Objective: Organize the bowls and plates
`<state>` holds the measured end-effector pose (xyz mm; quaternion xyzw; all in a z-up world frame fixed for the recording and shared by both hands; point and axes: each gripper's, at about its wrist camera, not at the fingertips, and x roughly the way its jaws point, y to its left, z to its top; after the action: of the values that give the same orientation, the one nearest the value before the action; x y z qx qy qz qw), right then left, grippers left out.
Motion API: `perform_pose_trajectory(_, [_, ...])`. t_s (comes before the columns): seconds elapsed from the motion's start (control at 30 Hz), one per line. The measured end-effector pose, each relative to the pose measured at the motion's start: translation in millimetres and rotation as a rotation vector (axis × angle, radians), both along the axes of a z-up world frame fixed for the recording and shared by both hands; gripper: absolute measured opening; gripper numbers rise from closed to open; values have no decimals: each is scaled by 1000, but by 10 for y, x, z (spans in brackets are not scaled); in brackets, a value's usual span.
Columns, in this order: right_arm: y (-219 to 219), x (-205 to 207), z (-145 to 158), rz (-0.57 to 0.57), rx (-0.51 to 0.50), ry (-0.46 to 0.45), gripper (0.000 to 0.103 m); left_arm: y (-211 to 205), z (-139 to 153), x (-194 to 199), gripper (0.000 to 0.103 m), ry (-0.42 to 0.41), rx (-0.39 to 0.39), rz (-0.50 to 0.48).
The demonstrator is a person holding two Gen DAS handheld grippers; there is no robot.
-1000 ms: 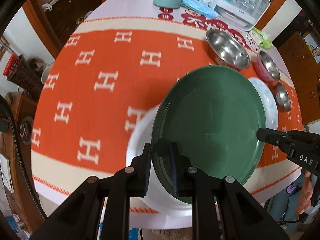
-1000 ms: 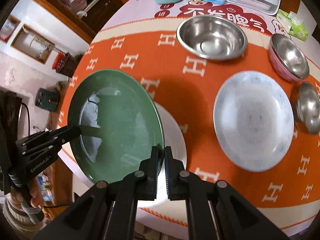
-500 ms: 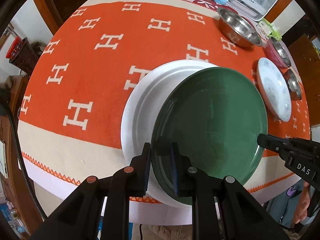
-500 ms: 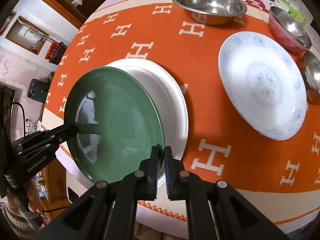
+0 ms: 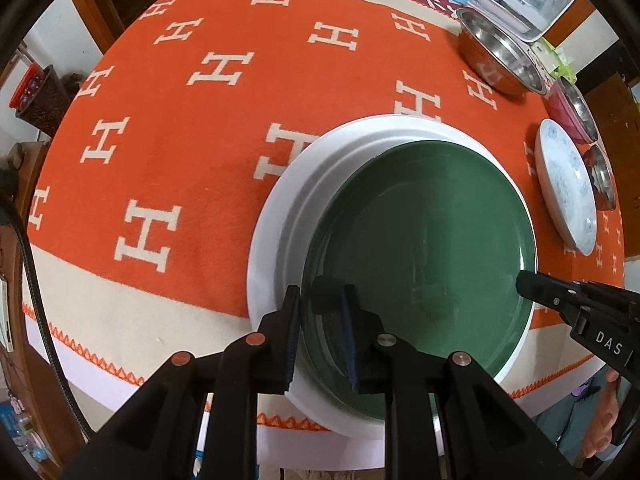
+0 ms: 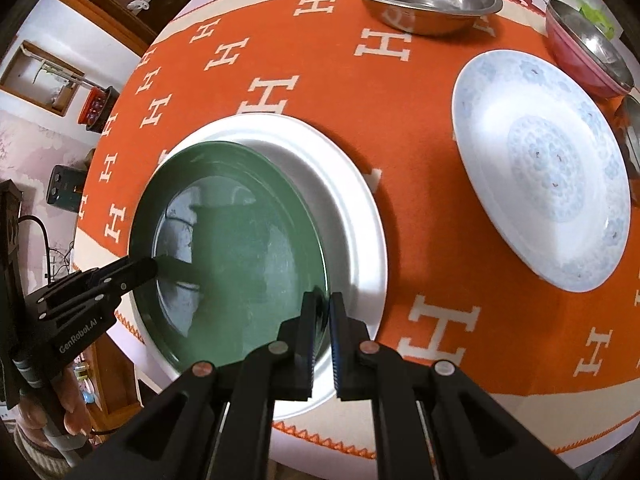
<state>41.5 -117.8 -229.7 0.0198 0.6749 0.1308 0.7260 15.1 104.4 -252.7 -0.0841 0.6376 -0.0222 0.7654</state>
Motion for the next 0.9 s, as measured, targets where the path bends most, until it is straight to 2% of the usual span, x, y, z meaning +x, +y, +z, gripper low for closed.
perform_pose_trajectory(0.33, [-5,41,-49,-9,-8,5,7,-11,-51,83,17,-1,0,-10])
perform_pose_trajectory(0.47, [14,36,-48,7,-22,-1,9,17,-59,97,19,2,-25,-4])
perform_pose_trajectory(0.7, [97,22,-51,39,-54,-19,10,19,-48,72,27,2,-45,1])
perform_pose_trajectory(0.9, [118,32,-58,56,-64,-17,11,-15,-12,23,32,1,-31,-9])
